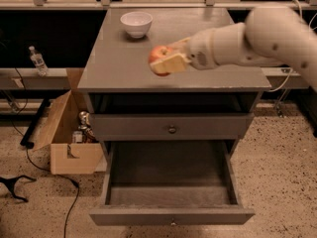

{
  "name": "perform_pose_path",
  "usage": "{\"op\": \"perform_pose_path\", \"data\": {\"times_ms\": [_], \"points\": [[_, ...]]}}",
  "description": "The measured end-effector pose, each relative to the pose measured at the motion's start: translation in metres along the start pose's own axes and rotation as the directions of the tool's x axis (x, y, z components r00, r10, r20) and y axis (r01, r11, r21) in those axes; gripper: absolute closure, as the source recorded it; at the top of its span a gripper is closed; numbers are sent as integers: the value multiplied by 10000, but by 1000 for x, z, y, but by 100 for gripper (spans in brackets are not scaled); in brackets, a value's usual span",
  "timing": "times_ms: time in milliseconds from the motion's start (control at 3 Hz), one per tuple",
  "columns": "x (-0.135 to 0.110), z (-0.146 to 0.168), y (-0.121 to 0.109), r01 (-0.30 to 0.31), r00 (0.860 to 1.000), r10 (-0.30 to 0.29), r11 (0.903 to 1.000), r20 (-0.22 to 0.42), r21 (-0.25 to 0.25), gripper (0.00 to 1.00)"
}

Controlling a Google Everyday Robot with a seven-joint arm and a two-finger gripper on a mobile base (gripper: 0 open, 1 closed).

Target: Place apple into middle drawer

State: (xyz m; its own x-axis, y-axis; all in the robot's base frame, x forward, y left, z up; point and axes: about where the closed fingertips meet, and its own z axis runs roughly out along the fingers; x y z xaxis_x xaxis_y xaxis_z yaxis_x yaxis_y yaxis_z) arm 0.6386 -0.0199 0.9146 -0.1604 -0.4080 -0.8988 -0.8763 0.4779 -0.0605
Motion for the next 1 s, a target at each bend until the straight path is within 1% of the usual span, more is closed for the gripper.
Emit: {"op": "perform_pose_path", "data": {"times_ms": [333,667,1000], "points": [[45,-66,15,481,9987,-473,9980,213,-399,100],[43,-63,16,464,9987,-454,9979,216,-444,100],[73,-51,35,375,9983,-420,9938,-406,-1049,100]]}}
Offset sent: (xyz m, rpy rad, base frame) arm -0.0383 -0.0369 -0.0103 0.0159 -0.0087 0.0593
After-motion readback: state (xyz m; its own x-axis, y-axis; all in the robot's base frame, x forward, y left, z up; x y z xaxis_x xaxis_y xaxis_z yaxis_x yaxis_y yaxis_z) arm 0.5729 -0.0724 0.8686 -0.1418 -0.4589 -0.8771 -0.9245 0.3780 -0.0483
